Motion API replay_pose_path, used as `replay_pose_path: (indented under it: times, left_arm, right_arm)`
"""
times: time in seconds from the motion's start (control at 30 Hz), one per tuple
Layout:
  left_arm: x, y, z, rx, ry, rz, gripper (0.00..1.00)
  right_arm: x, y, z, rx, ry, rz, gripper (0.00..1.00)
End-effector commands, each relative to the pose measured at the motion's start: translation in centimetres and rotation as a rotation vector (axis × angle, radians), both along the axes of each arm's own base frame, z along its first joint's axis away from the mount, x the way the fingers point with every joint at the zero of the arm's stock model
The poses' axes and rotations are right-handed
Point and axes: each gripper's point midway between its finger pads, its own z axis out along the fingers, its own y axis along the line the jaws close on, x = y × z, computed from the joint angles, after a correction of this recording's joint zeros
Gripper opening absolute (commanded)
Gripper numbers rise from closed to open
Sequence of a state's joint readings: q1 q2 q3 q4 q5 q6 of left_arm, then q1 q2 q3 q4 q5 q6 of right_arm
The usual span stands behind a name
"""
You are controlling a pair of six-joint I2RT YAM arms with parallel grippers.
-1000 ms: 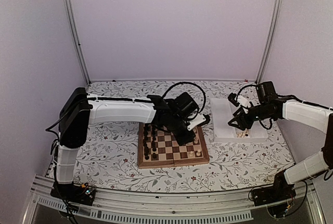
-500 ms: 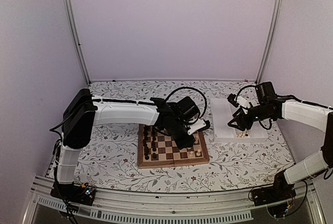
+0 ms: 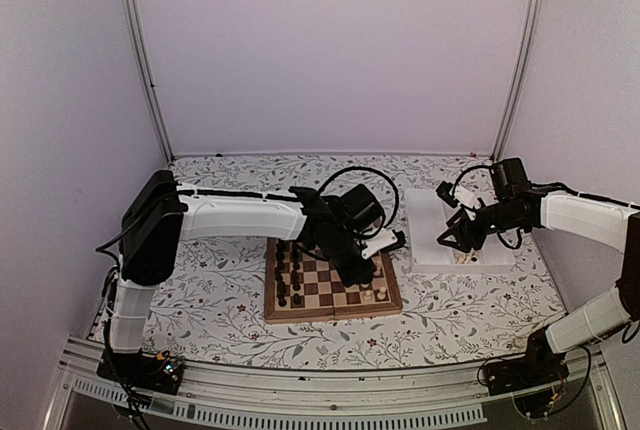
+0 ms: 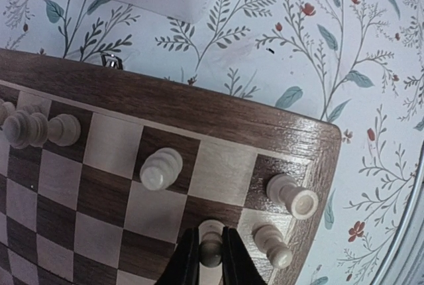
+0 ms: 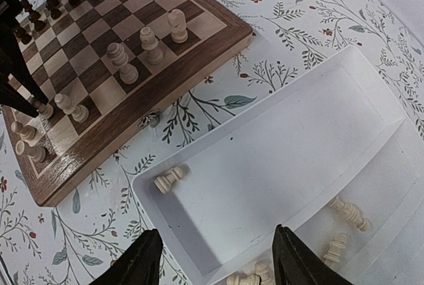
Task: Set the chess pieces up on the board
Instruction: Place the chess piece on the chessboard.
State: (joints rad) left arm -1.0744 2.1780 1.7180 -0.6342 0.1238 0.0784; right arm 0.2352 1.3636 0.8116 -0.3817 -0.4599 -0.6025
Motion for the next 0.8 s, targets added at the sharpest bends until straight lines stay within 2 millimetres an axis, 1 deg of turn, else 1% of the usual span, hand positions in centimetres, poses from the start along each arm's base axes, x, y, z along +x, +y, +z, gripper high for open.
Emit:
replay_pose_path:
  times: [0.0, 0.23, 0.37, 0.47, 0.53, 0.6, 0.73, 0.77]
  left_arm:
    - [-0.9, -0.7, -0.3, 0.001, 0.019, -0.026, 0.16]
    - [-0.6, -0.9, 0.0, -0.002, 0.009, -0.018, 0.26]
    - [0.0, -0.7, 0.6, 0.004, -0.018, 0.002, 0.28]
    - [0.5, -0.4, 2.0, -0.003, -0.053, 0.018, 0.30]
    - [1.1, -0.1, 3.6, -0.021, -0.079, 0.032, 0.32]
    - [1.6, 0.3, 4.6, -0.039, -0.082, 0.047, 0.33]
    - [1.9, 0.8, 6.8, -0.092, -0.087, 0.054, 0.34]
    - [1.9, 1.0, 7.3, -0.109, -0.088, 0.056, 0.35]
  right_arm:
    - [0.2, 0.3, 0.2, 0.014, 0.008, 0.016, 0.60]
    - [0.2, 0.3, 0.2, 0.015, 0.010, 0.015, 0.60]
    - [0.5, 0.2, 0.4, 0.003, -0.001, 0.007, 0.60]
    - [1.2, -0.2, 1.2, -0.014, -0.025, -0.017, 0.60]
    - [1.8, -0.8, 1.7, -0.042, -0.044, -0.031, 0.60]
    - [2.4, -1.6, 1.9, -0.090, -0.051, -0.039, 0.59]
    - [3.1, -2.3, 1.5, -0.207, -0.028, 0.024, 0.56]
    - [3.3, -2.8, 1.1, -0.249, -0.020, 0.035, 0.56]
